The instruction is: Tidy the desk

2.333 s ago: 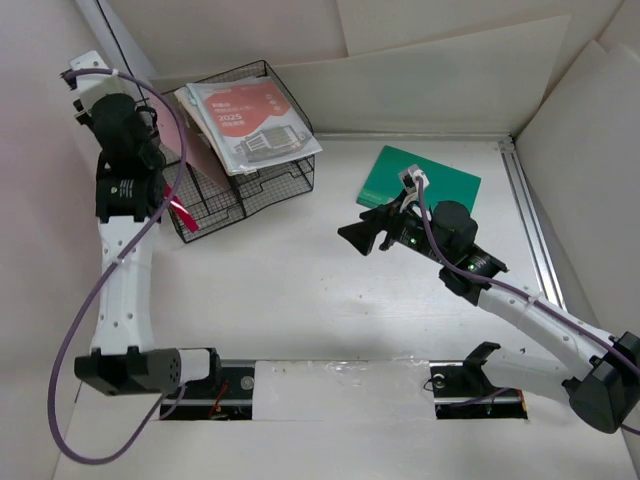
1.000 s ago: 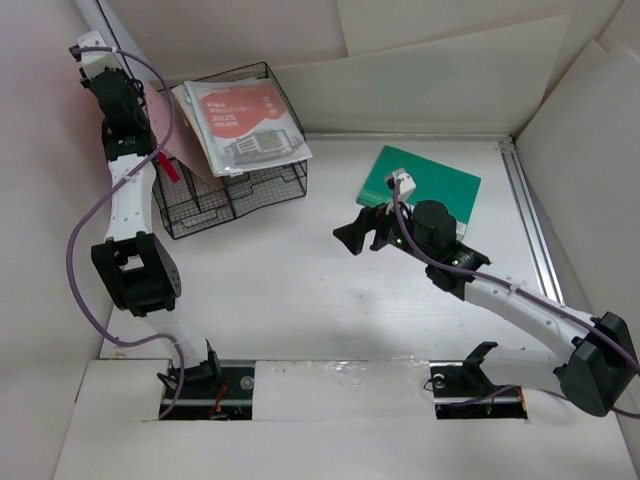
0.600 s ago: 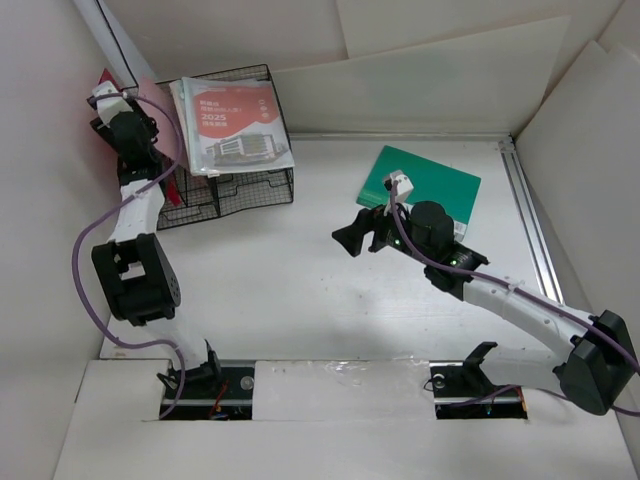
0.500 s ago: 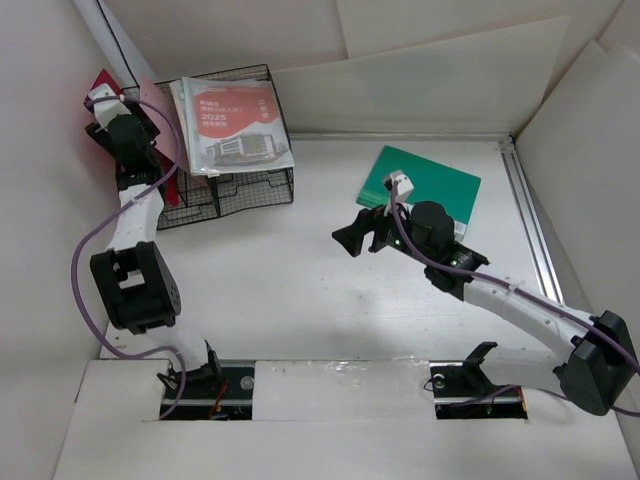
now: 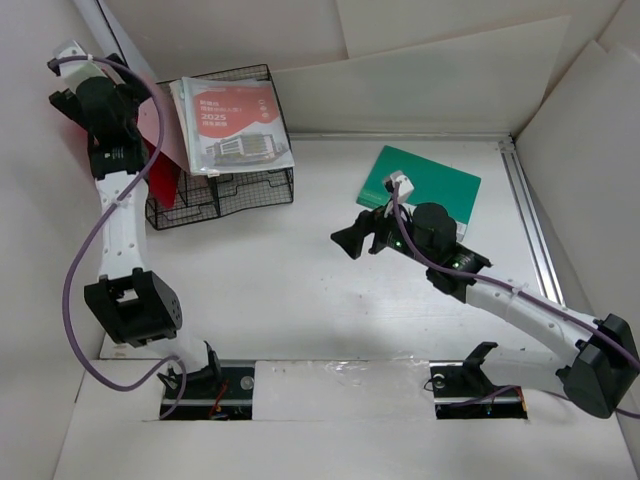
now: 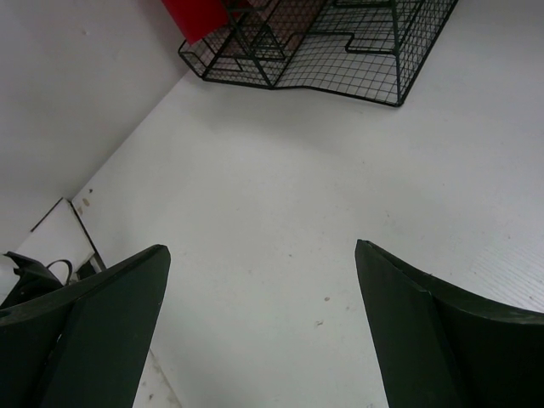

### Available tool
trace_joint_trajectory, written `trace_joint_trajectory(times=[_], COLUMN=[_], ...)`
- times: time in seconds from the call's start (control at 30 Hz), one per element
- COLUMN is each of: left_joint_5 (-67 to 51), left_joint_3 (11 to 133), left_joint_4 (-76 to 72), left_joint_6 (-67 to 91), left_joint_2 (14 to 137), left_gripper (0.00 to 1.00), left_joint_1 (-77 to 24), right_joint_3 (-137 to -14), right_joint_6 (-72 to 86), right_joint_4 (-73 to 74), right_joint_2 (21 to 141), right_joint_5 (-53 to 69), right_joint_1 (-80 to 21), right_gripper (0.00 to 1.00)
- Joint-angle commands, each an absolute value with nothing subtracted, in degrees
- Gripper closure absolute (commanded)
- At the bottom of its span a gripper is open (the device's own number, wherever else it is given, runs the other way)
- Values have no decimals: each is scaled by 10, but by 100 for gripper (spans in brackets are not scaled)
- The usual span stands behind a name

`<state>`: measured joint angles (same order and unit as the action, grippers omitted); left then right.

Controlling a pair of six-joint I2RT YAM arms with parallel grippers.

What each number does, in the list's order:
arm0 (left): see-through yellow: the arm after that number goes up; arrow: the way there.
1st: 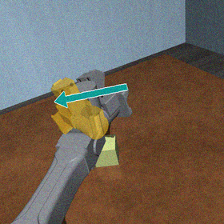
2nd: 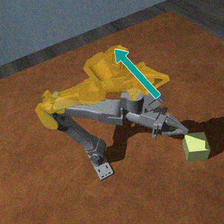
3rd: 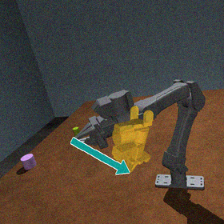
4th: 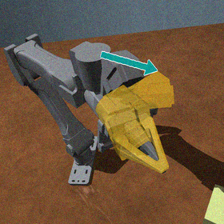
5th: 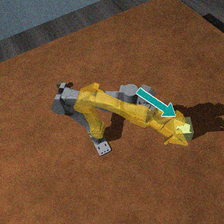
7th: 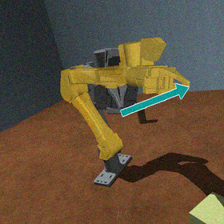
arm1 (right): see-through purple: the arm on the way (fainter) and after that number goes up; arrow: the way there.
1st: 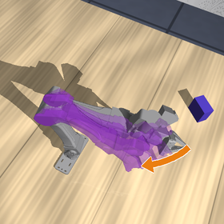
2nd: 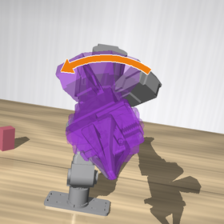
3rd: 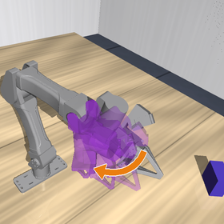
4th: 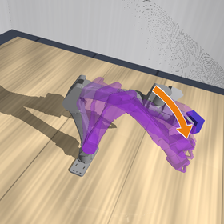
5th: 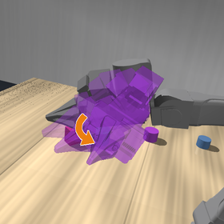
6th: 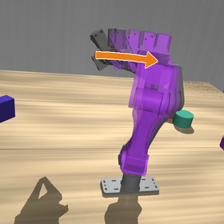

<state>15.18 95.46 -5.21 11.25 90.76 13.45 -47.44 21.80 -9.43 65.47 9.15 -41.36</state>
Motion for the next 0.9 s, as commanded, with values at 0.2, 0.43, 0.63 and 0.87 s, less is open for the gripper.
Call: trace_joint_trajectory(times=[0.2,0.43,0.63,0.87], left_joint_5=[143,117,4,-46], left_joint_3=[1114,1086,1112,1080], left_joint_4=[155,138,149,187], left_joint_6=[184,192,206,244], left_joint_2=[949,919,912,918], left_gripper=[47,100,100,75], left_joint_1=[146,146,184,279], right_joint_3=[-497,-497,-497,-497], right_joint_6=[218,218,218,218], right_joint_4=[-114,-114,-114,-114], right_joint_2=[639,639,639,639], right_joint_5=[105,105,100,100], right_joint_1=[-420,-425,-425,-431], right_gripper=[4,5,5,5])
